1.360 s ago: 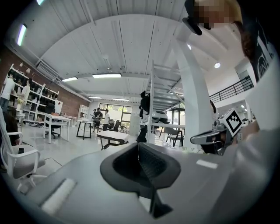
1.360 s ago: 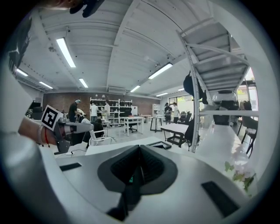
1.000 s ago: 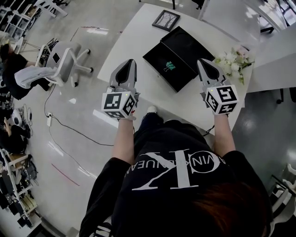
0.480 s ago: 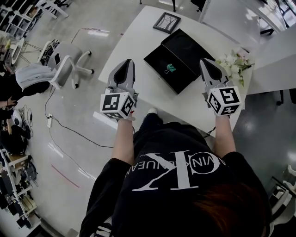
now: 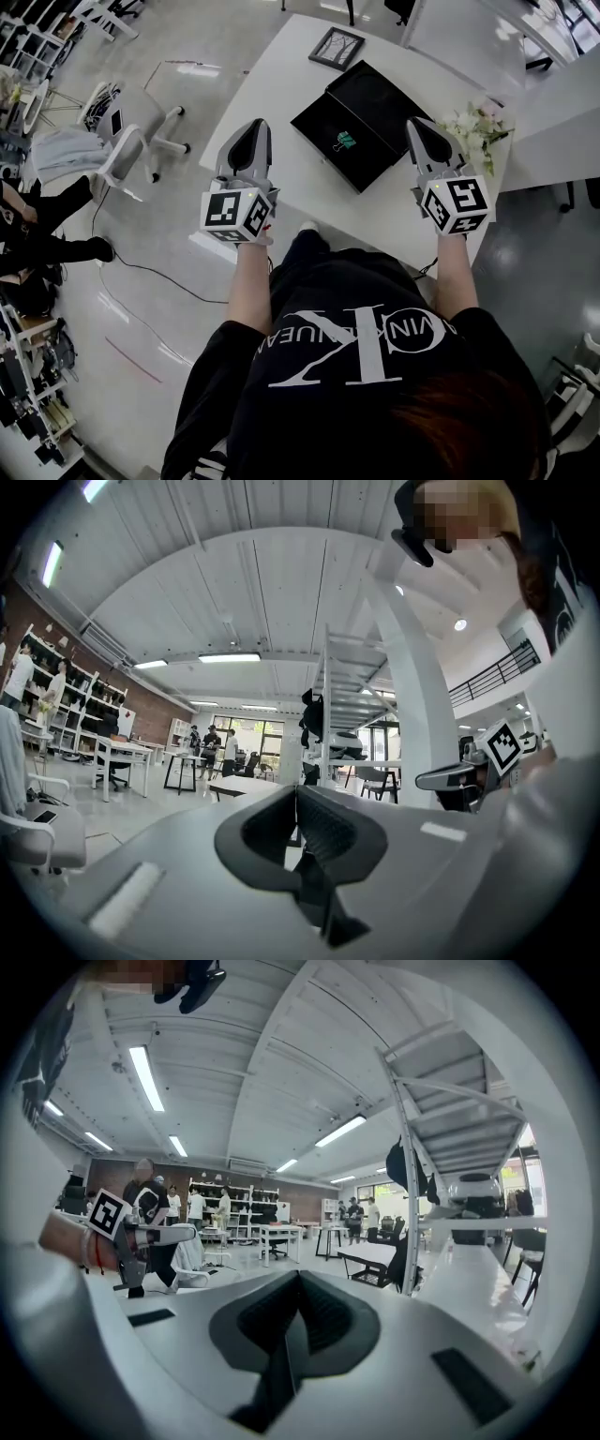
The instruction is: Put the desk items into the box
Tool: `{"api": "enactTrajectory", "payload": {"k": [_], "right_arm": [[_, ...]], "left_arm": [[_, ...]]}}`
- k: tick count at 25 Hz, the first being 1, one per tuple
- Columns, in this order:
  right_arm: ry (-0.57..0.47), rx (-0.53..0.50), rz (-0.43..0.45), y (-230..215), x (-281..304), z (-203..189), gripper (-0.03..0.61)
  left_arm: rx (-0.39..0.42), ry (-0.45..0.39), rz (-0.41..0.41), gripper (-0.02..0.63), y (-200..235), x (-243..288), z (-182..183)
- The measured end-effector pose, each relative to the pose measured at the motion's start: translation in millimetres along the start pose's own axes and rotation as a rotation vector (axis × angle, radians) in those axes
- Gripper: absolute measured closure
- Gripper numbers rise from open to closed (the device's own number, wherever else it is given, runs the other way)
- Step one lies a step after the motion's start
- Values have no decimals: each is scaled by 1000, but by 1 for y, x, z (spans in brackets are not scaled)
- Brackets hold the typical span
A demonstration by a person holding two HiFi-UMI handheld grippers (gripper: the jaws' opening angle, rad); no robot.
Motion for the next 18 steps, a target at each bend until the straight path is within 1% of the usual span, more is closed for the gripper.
{"api": "enactTrajectory", "payload": {"k": [18], "right_arm": [[-9,2,-11,-2,2,1,565]], "left_arm": [[0,-3,-12,600,3,5,2]]}}
Point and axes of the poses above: the fingertips, and each gripper's own axes: x forward along the fingers, y to its left, z out of its top, the point moved 3 cm from there along -x, backward along the fingers, and after that the axes turned 11 degrees about y, right-handed, at the moved point
